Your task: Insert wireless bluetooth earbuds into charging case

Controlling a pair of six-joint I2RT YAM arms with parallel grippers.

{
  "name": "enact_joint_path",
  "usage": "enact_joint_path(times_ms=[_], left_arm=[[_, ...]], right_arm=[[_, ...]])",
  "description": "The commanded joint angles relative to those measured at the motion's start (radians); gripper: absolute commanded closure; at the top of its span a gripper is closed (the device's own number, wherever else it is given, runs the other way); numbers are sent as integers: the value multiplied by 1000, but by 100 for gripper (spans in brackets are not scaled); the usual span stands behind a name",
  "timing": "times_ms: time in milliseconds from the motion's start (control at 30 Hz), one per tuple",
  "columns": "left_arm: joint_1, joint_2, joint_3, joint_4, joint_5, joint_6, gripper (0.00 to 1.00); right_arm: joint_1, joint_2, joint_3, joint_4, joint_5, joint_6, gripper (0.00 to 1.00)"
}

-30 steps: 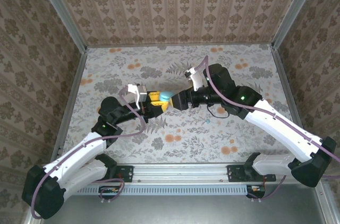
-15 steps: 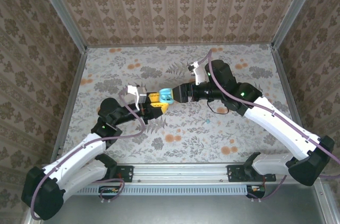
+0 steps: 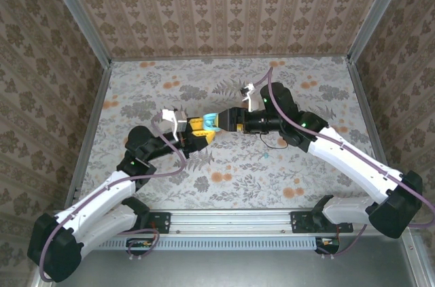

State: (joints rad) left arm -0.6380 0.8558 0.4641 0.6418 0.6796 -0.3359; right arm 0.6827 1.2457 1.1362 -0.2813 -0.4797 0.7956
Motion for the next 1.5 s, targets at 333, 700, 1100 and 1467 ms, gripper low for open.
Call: enact_joint_path(times_ms=[333,700,1100,1467], left_arm=[[-17,57,-18,186,-58,29,75],[-16,51,-6,85,-53,40,70],[-11,18,51,-97,-44,42,52],[-7,20,25,-18,-49,31,44]], right_arm=[[0,41,-80,357,-165,336,31],[1,14,-104,343,-127,324,65],[6,-12,-129,332,-68,280,78],[12,-12,-174,424,-59,360,82]])
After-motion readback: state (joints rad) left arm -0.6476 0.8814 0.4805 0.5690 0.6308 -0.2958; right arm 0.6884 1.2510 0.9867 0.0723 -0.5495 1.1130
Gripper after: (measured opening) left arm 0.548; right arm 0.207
